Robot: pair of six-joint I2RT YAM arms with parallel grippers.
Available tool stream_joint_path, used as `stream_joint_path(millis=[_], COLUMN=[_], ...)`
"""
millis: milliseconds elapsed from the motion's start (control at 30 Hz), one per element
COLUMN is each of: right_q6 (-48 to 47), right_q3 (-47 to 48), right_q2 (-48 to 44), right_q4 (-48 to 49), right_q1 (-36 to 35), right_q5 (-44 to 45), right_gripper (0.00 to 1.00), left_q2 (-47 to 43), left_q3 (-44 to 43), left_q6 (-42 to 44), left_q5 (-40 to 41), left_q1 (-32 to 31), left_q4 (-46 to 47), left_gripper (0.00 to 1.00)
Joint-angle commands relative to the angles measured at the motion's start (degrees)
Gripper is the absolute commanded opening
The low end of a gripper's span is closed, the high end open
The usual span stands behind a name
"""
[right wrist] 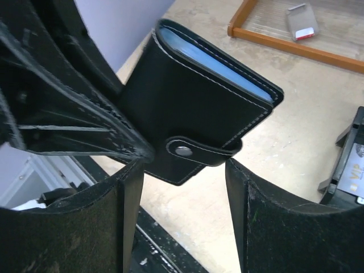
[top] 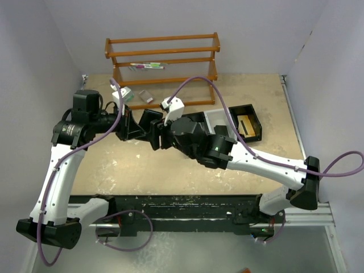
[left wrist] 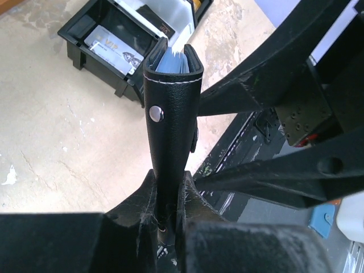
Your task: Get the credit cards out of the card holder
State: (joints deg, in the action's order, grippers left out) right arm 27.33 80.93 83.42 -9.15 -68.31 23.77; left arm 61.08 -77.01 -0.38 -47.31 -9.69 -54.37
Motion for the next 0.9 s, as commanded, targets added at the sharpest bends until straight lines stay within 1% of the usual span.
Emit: stream_joint_path(millis=[0,167,300,433,667,867], right_q6=[4.1,6.5,8.8,10.2,13.3,16.4], right_q3=[3.4,4.5,7.9,8.9,8.7,10.7], right_q2=[-0.8,-0.5,1.7,2.8,3.6,5.7], right_q4=[3.7,3.7,0.0,-4.2,-7.9,-10.8], right_q1=[-1.0,-1.0,-1.0,-1.1,-1.1,-1.0], right_q5=[2.4,2.9,5.5,10.0,12.5,14.4], right_gripper=[0.63,0.62,0.57,0.52,0.47,0.45], left_q2=[-0.9,-1.7,-2.1,-2.6,-2.9,-3.4], left_q3=[0.5,1.5,1.6,1.4,1.0,0.8], left_q6=[0.3,0.8,0.9,0.7,0.6,-0.5], left_q5=[0.0,-2.1,-3.7,-5.3,-5.4,-6.2], left_q1=[-0.1,-0.1,0.0,-0.1,0.0,-0.1], left_q4=[2.4,3.2,3.3,3.7,3.9,4.8], left_gripper=[0.0,0.0,0.0,0.0,0.0,0.0])
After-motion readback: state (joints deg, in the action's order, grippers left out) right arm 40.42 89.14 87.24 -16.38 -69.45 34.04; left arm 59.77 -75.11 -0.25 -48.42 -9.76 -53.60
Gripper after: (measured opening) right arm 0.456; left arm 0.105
